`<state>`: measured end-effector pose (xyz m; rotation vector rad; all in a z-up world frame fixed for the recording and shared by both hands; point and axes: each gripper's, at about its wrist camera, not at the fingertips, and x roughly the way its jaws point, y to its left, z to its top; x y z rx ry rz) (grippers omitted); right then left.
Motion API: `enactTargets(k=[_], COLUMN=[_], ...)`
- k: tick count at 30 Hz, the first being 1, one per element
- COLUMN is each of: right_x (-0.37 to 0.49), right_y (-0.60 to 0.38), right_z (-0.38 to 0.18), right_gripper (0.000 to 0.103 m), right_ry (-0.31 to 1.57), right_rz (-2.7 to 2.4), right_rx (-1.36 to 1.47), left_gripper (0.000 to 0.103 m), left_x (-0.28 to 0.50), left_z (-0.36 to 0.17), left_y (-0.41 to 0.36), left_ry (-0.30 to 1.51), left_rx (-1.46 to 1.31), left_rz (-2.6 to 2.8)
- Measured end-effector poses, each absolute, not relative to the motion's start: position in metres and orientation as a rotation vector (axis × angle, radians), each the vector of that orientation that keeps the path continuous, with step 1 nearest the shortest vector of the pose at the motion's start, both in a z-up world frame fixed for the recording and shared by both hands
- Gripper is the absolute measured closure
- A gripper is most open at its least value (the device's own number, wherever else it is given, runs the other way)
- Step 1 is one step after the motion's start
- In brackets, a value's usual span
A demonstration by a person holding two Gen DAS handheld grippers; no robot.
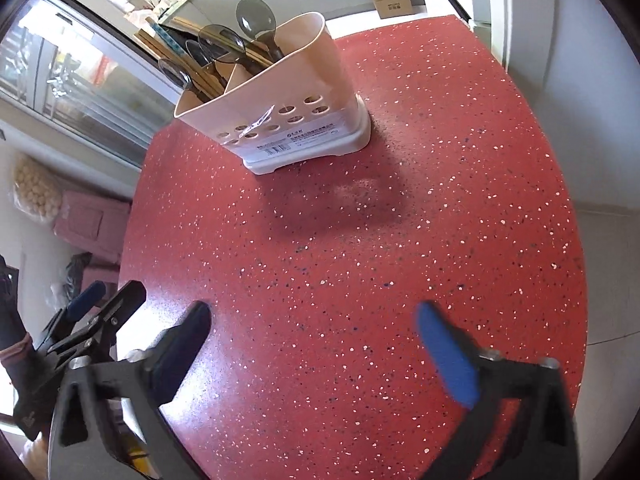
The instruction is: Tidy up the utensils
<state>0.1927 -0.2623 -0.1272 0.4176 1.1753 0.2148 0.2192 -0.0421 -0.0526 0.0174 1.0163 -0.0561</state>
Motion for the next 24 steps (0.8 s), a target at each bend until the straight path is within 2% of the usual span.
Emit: enactTargets(k=[19,24], right_x=[0.148,0.137], right_y=[-0.241,-0.233], right_z=[-0.095,-0.09], right_gripper=[0.0,0.0], right_ry=[0.616,0.52], right_rz=[-0.044,-0.091], right_rx=[0.092,0.031], left_gripper=[0.0,0.0], left_x=[0.197,0.189], left_z=[-0.053,-0.052], left_y=[-0.04,-0.045], left_ry=[0.813,0.719], left_rx=[0.009,0.031], left_rz=[0.0,-0.016])
